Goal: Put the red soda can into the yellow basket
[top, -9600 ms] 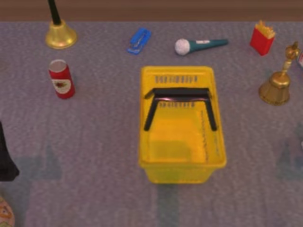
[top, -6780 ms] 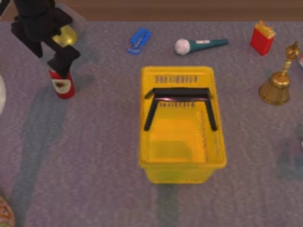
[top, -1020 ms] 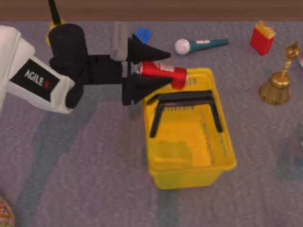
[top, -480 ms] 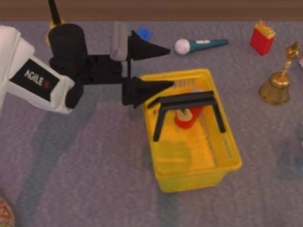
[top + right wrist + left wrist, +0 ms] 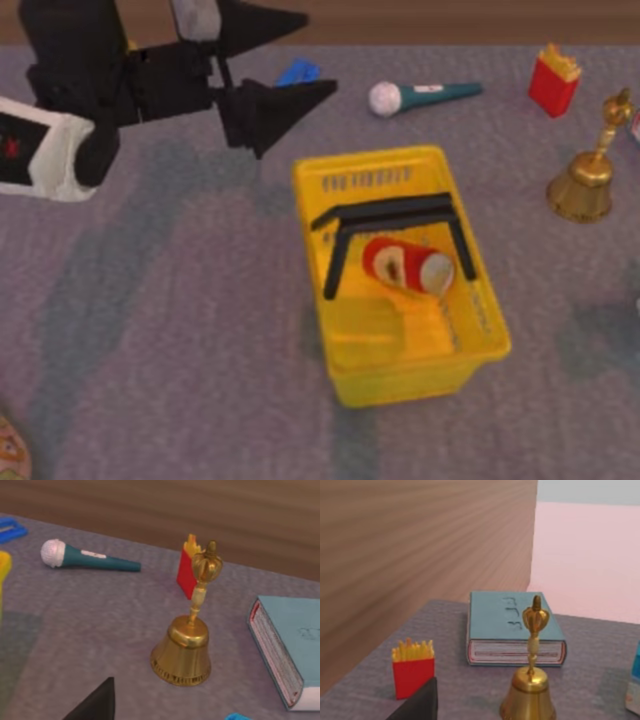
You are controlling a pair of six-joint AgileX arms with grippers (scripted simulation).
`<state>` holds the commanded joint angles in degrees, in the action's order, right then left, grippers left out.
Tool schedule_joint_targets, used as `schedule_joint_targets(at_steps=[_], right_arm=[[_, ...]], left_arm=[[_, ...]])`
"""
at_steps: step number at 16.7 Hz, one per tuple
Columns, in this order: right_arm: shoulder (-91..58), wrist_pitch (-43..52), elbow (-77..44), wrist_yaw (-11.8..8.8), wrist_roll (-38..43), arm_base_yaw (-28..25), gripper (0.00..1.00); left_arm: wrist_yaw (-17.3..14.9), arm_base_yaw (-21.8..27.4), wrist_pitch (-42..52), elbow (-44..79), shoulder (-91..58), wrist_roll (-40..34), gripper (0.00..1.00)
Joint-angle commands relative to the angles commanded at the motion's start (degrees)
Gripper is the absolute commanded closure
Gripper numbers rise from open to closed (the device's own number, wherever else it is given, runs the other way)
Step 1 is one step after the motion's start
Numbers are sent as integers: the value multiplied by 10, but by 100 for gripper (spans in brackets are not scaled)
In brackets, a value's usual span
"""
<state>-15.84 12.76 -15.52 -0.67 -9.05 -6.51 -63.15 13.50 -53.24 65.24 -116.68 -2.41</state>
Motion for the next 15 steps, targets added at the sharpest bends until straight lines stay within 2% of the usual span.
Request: schedule_joint_targets(at_steps=[3, 7, 11, 15], right_arm=[[-144, 100, -142, 1, -70, -45, 0], [-385, 257, -373, 4, -179, -113, 0], [-647, 420, -618, 8, -292, -183, 0], [-874, 560, -834, 10, -391, -246, 0]], left_arm=[[86, -30, 66, -60, 160, -26, 0], [225, -71, 172, -172, 427, -46, 0], [365, -104, 284, -306, 692, -44, 0], [490, -128, 393, -451, 914, -26, 0]])
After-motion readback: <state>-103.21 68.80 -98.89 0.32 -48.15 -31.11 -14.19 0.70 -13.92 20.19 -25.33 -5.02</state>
